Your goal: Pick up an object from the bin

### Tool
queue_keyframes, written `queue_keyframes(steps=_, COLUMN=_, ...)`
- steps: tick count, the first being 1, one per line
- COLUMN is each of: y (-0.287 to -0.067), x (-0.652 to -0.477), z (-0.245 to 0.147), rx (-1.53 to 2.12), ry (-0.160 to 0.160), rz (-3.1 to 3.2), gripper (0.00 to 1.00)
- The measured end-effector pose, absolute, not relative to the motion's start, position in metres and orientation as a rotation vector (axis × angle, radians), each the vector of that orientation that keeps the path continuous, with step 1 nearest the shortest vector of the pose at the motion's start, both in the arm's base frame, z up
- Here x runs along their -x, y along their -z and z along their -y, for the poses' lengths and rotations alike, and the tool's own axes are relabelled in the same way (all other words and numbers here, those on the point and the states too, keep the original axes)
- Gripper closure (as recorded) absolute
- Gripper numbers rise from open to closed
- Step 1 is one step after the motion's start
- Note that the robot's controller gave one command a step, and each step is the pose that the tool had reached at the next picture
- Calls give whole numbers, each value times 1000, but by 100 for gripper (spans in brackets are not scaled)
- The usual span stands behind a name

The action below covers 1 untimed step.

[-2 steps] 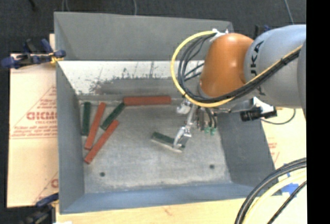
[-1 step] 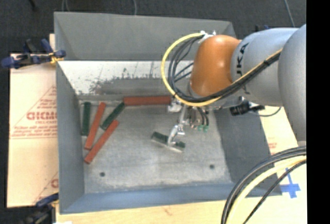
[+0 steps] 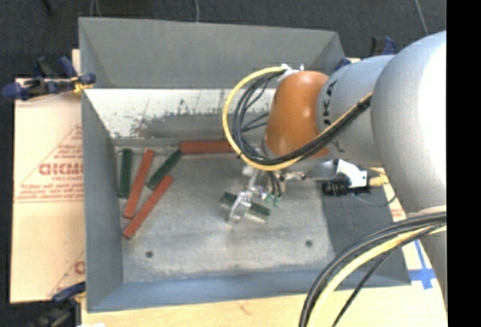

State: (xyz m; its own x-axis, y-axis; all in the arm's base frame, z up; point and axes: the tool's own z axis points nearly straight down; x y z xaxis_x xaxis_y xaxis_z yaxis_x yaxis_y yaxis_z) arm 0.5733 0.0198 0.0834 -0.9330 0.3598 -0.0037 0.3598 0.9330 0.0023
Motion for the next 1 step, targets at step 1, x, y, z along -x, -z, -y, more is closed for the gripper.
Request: queue_keyframes(steps=1, y=-81, x=-581, z=-16, rx=-342, ry=-15, rz=-3125, gripper=100)
